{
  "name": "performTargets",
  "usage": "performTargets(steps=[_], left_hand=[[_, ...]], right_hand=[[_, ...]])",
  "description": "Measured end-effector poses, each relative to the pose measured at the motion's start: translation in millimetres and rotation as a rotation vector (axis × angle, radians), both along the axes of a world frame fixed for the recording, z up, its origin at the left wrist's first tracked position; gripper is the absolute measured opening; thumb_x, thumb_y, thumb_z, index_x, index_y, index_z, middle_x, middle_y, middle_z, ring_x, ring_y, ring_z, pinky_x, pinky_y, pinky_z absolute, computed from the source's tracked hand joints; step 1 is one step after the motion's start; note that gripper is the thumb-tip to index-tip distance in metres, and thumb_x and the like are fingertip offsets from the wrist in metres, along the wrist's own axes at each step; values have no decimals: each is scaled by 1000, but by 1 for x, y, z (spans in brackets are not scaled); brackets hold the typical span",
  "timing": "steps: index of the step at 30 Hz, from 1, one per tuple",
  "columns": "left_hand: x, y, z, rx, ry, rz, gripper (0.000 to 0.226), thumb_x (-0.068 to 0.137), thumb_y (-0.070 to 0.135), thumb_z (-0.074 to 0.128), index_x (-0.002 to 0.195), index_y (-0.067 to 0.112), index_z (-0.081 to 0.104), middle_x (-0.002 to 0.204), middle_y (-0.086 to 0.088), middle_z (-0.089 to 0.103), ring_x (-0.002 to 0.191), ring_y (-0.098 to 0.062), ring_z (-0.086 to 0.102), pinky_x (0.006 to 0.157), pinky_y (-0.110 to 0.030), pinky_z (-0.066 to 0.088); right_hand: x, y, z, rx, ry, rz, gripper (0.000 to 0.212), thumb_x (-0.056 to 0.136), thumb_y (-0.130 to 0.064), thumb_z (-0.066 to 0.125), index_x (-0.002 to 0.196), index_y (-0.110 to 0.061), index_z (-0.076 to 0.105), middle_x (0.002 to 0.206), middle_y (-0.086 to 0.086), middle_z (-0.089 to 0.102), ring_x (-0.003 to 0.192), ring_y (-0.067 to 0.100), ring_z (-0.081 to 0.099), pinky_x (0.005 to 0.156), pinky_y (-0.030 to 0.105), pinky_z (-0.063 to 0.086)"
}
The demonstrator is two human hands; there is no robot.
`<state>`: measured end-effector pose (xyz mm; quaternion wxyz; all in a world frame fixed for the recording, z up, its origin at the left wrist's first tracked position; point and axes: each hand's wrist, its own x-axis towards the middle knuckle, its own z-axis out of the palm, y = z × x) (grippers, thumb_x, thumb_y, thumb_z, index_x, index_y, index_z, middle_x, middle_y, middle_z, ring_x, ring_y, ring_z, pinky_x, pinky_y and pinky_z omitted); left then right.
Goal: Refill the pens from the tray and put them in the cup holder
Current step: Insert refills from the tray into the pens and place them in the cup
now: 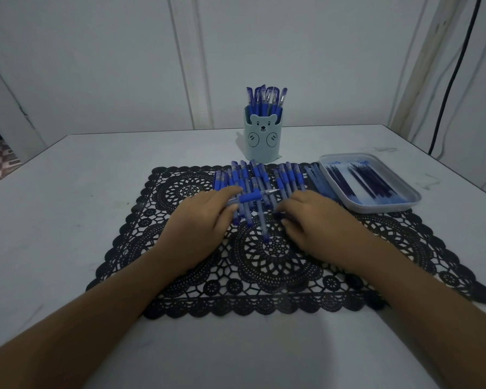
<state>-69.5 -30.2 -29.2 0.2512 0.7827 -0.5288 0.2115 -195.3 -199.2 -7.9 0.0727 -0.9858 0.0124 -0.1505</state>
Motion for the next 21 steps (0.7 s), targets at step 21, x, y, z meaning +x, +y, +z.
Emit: performTargets(steps=[21], left_hand=[[-8, 5, 6, 38, 36, -193, 34, 95, 28, 36, 109, 13, 63, 61, 12, 52, 48, -2, 42, 45, -14, 35]], right_hand=[[2, 4, 6, 696, -154, 34, 17, 89, -32, 53, 73, -25, 55, 62, -1, 52, 51, 3, 43, 49, 15, 36]])
